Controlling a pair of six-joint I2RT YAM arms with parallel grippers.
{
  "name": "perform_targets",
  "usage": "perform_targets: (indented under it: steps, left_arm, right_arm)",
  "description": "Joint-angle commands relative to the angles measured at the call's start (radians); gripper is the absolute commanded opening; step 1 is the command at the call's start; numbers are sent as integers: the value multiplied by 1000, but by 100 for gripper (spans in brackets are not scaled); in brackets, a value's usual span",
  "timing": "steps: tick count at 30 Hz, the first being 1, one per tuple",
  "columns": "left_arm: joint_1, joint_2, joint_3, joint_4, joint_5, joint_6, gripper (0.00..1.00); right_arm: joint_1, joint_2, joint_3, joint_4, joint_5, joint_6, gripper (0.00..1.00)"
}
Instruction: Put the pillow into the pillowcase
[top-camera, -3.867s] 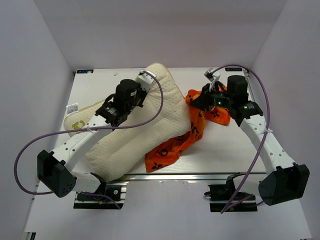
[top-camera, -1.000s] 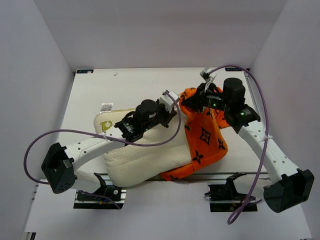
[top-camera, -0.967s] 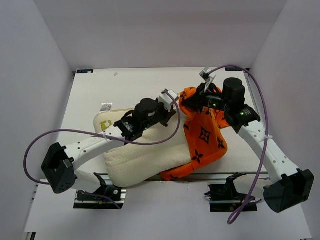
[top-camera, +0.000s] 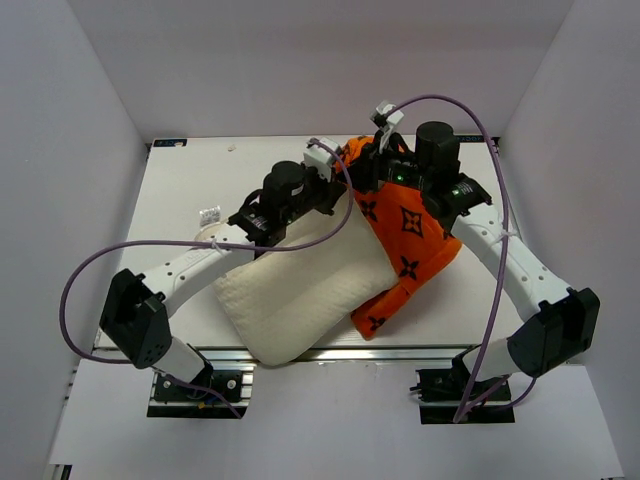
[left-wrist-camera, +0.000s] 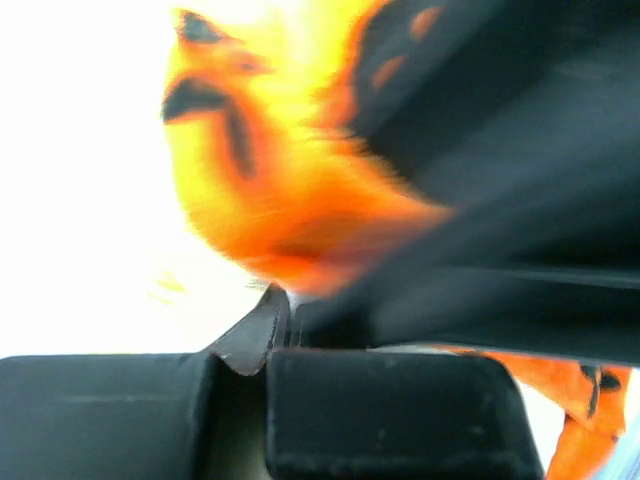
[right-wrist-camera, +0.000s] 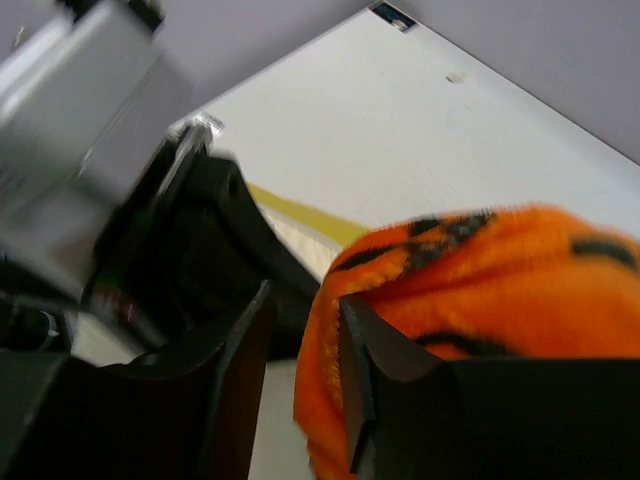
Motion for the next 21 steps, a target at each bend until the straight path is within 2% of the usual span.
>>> perform_targets:
  steps: [1,4,5,7,8,11,12,15,18,21]
  left_arm:
    - [95,4,-13,297,-102,-129,0]
    - [164,85,-24,300,-78,-221,12]
    - [179,102,-24,299,-56,-244,26]
    - [210,125,-21,281,13,-280,43]
    - [215,122,-19,261,16,-281,58]
    - [219,90,11,122,18,-260,73]
    - [224,70,28,10,16,-248,78]
    - [224,10,30,-142,-7,-199,80]
    - [224,-122,-18,-207,-48,-176,80]
    - [212,-235,-33,-264,86,-133,79]
  right_arm:
    - [-15,-1,-30,-109,-67,-79,39]
    - [-95,-18,4,-136,-46,-102,44]
    - [-133,-33,30,-147,-27,-137,47]
    - [-168,-53,53,-190,-18,-165,48]
    - [-193,-73,65,-214,-9,-204,48]
    - [-207,-137,56,-297,26,-258,52]
    - [-207,-159,15,-308,33,-262,52]
    - [-208,-243,-77,-324,42,-262,56]
    - [-211,-307,-201,-342,53,-252,58]
    - [-211,-364,-295,-357,63,-245,58]
